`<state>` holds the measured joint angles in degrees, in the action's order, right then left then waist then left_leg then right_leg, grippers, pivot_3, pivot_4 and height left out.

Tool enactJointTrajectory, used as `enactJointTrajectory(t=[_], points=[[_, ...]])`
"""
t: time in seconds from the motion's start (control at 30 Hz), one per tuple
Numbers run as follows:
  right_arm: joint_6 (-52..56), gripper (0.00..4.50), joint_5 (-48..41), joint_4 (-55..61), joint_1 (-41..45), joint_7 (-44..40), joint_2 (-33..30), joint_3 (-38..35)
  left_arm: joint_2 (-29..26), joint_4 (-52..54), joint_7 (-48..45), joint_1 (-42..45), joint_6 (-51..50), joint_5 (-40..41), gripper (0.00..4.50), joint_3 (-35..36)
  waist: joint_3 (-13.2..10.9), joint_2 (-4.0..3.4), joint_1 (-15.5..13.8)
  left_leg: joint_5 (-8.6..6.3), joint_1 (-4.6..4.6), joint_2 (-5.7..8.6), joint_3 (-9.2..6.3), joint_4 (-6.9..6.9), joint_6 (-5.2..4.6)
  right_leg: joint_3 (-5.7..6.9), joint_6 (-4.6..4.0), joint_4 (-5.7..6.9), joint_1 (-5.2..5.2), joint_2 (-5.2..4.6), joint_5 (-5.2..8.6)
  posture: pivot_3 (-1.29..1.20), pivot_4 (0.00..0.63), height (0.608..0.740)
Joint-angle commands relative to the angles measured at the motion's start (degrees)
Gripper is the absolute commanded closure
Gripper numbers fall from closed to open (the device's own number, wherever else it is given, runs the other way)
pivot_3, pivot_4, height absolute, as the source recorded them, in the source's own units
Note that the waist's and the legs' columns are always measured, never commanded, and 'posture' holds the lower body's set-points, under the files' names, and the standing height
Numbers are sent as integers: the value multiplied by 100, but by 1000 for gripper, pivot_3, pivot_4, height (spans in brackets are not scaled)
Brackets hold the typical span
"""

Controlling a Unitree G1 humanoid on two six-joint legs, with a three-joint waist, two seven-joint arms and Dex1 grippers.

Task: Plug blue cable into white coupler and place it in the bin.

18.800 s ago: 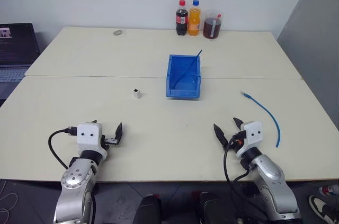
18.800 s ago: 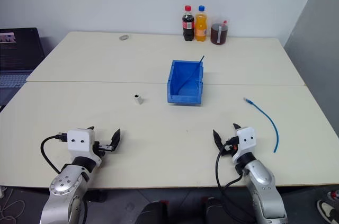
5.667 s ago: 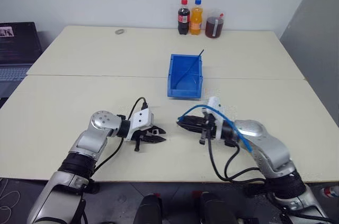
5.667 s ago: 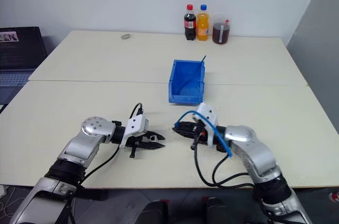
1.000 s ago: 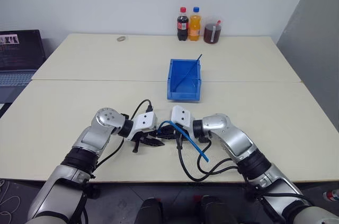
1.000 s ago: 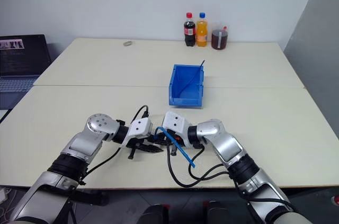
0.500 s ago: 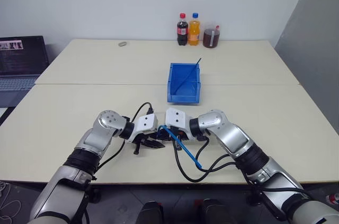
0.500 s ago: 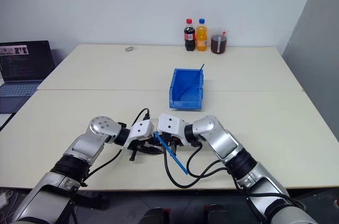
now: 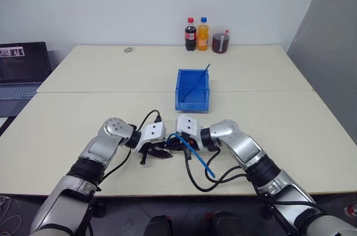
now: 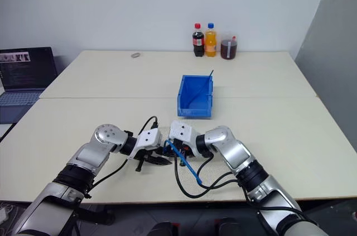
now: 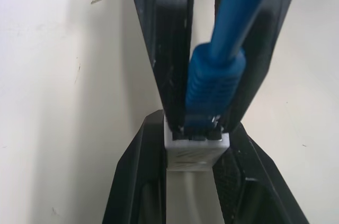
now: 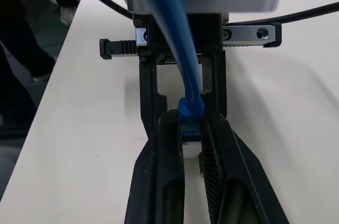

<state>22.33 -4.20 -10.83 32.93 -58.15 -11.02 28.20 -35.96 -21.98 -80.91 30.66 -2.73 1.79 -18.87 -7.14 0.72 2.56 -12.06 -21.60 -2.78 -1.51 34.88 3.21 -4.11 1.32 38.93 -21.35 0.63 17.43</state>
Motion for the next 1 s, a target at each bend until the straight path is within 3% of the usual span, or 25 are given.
enactJointTrajectory(t=[0.03,0.4,0.43,0.9,1.0], points=[[-2,4336,224,-439,-553,-388,-279,566,-34,-45,71,-37,-45,-105,3691,-35,-1,-1,-6,-2,-2,2,0,0,3,0,4,0,0,-2,4,0,150,740],[-166,4336,113,-266,-466,-122,-19,283,-23,-14,264,-92,5,-116,3691,69,-26,6,-21,-8,-20,4,-2,0,6,2,6,-2,-1,-5,13,0,150,740],[-169,4336,104,-236,-461,-106,-8,261,-12,-16,304,-89,-33,-103,2988,99,-30,8,-21,-8,-20,3,-3,0,6,2,6,-2,-4,-5,13,0,150,740],[319,4337,-533,648,-636,237,-76,-581,-622,1159,402,-819,-677,530,53,763,-109,24,72,-13,-78,-6,-7,-17,6,5,21,4,-48,4,8,0,150,740],[513,4337,-722,1087,-699,370,-105,-768,-677,1489,519,-969,-837,737,0,994,-157,35,67,-12,-129,-8,-18,-12,6,14,23,9,-94,7,6,0,150,740]])
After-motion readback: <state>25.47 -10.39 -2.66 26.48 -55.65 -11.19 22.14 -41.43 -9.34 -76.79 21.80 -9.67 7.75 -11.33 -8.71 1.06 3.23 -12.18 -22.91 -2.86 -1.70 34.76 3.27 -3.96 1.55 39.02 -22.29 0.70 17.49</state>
